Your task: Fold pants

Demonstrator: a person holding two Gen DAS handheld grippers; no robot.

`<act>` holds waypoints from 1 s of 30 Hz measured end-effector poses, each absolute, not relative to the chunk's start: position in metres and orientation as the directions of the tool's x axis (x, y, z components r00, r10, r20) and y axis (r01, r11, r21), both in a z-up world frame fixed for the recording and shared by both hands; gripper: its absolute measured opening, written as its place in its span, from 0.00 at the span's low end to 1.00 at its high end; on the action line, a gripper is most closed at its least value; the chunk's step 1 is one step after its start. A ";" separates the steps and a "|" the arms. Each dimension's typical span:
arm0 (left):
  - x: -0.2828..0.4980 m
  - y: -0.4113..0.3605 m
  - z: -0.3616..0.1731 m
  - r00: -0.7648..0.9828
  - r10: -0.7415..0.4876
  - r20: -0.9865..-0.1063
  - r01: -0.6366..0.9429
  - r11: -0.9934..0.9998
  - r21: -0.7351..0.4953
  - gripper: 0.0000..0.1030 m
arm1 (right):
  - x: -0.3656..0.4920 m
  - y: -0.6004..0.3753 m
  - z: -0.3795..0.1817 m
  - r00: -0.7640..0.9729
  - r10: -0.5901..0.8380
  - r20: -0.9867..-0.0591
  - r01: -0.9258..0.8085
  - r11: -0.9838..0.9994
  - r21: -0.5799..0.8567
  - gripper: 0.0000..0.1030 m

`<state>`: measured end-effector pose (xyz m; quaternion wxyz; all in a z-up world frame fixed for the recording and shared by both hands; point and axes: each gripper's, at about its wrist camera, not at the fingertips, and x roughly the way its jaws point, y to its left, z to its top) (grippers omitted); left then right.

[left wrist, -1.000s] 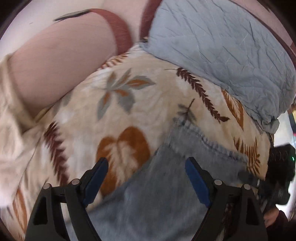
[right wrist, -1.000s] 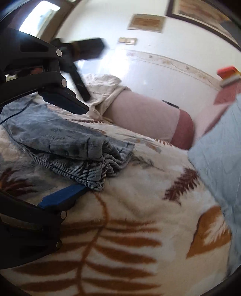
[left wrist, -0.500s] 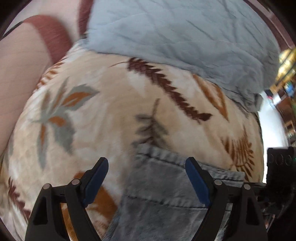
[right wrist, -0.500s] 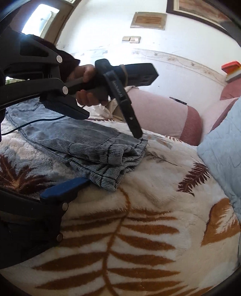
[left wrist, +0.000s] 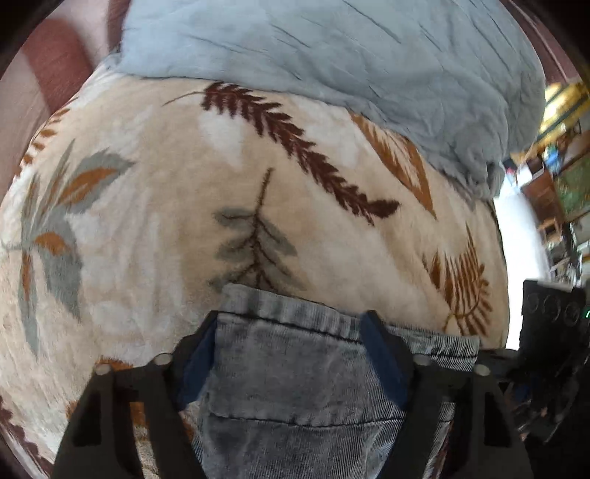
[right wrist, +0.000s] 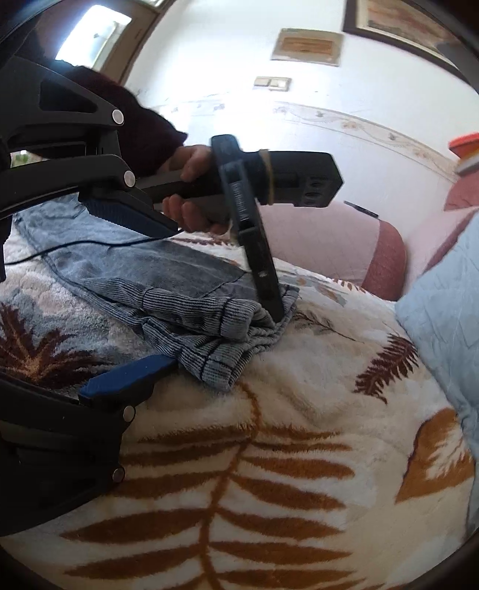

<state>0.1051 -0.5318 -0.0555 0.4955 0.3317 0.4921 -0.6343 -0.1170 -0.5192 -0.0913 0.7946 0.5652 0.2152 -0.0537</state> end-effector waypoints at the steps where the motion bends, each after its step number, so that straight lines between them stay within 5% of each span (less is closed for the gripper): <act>1: 0.107 -0.532 -0.056 -0.288 -0.302 -0.909 0.954 -0.012 -0.298 0.67 | -0.116 -0.519 -0.091 0.899 0.157 -0.410 0.334 0.362 0.870 0.64; 8: 0.092 -0.526 -0.053 -0.236 -0.321 -0.917 0.972 -0.072 -0.224 0.55 | -0.111 -0.518 -0.093 0.894 0.108 -0.434 0.363 0.390 0.846 0.60; 12: 0.087 -0.518 -0.045 -0.215 -0.352 -0.911 0.976 -0.109 -0.188 0.53 | -0.111 -0.526 -0.106 0.875 0.098 -0.474 0.410 0.371 0.833 0.20; 20: 0.086 -0.512 -0.037 -0.197 -0.357 -0.913 0.978 -0.133 -0.159 0.54 | -0.105 -0.497 -0.062 0.914 0.080 -0.398 0.275 0.599 0.752 0.15; 27: 0.089 -0.525 -0.052 -0.134 -0.294 -0.946 0.989 -0.100 -0.109 0.73 | -0.103 -0.507 -0.078 0.883 0.093 -0.460 0.349 0.527 0.775 0.15; 30: 0.087 -0.530 -0.050 -0.174 -0.297 -0.939 0.982 -0.118 -0.145 0.71 | -0.103 -0.515 -0.091 0.850 0.082 -0.520 0.421 0.487 0.765 0.15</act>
